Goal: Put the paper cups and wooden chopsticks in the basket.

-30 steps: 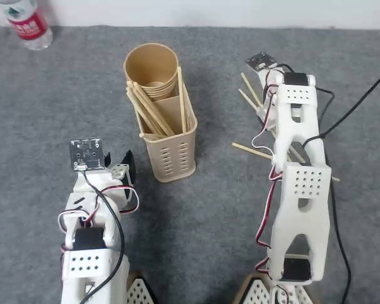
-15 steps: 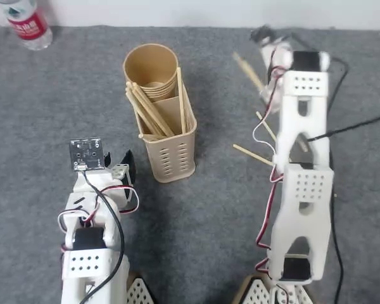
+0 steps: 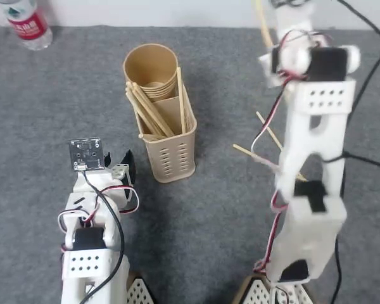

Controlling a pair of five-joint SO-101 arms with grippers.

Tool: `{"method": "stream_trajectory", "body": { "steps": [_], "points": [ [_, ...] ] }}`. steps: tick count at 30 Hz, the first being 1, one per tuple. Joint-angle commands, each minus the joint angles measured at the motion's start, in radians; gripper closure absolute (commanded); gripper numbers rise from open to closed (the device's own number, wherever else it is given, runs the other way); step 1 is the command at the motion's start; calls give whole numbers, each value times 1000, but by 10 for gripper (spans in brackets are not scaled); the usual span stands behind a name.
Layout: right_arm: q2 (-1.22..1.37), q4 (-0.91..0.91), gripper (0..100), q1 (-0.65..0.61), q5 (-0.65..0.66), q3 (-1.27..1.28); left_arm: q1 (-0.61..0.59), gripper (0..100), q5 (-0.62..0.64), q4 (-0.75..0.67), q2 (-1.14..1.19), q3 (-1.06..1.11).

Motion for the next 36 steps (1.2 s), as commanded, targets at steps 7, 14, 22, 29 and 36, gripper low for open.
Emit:
{"method": "stream_trajectory", "body": {
  "steps": [7, 14, 22, 29, 36],
  "points": [
    [-616, -93, 992, -334, -29, 559, 2, 827, -14, 0, -11, -12],
    [-888, -570, 992, -421, -91, 1030, 2, 827, -14, 0, -11, -10],
    [-1104, -1178, 992, -579, -40, 1418, 2, 827, -14, 0, -11, -10],
    [-1004, -1435, 992, -582, -68, 1514, 6, 827, -14, 0, -11, -10],
    [-802, -1587, 992, -535, -92, 1536, 6, 827, -15, 0, -11, -10]
  ]
}}
